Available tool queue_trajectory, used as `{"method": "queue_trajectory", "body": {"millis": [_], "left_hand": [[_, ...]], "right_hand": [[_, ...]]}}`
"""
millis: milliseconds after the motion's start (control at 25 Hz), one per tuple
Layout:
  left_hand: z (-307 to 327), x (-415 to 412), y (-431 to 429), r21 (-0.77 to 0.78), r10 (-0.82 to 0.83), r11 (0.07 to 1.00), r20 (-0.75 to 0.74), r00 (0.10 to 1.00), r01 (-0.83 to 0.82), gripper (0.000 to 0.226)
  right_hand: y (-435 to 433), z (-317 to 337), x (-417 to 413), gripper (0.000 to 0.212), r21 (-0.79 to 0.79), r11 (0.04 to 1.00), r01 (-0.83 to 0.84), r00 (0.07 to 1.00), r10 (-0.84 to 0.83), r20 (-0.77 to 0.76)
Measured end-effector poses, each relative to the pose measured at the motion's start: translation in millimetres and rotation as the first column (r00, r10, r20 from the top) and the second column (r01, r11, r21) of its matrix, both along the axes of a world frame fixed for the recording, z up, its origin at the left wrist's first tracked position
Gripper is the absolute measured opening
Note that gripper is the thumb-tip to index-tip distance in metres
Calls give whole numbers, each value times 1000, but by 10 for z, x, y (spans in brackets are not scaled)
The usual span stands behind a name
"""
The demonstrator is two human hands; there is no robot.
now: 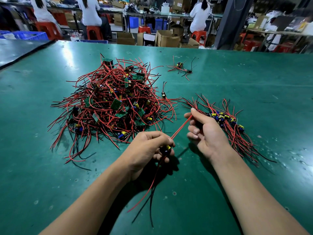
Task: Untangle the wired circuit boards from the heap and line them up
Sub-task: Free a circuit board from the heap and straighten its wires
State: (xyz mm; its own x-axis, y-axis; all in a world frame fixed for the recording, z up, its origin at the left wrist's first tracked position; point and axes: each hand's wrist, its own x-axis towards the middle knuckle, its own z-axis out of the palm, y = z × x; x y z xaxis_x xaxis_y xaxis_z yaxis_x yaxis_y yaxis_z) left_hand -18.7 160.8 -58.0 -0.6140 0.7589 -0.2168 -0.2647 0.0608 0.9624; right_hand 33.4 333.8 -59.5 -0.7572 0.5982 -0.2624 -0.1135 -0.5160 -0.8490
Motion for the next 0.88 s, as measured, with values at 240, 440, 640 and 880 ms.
{"method": "queue_trajectory", "body": {"millis": [240, 440, 640, 880], "left_hand": [[-1, -1, -20, 2, -40, 999, -10, 999, 40, 26], [-24, -30, -22, -5, -42, 999, 2, 999, 42, 24], [-73, -35, 18, 86, 70, 993, 112, 991, -80, 31], [-62, -64, 68, 104, 80, 989, 227, 971, -106, 61]], "right_hand": [[19, 45, 31, 29, -265, 957, -122, 991, 105, -78], [29, 23, 18, 27, -256, 963, -86, 994, 65, -86], [26, -4, 23, 50, -37, 999, -40, 999, 41, 28], [12, -58, -14, 62, 114, 993, -2, 993, -12, 120]]}}
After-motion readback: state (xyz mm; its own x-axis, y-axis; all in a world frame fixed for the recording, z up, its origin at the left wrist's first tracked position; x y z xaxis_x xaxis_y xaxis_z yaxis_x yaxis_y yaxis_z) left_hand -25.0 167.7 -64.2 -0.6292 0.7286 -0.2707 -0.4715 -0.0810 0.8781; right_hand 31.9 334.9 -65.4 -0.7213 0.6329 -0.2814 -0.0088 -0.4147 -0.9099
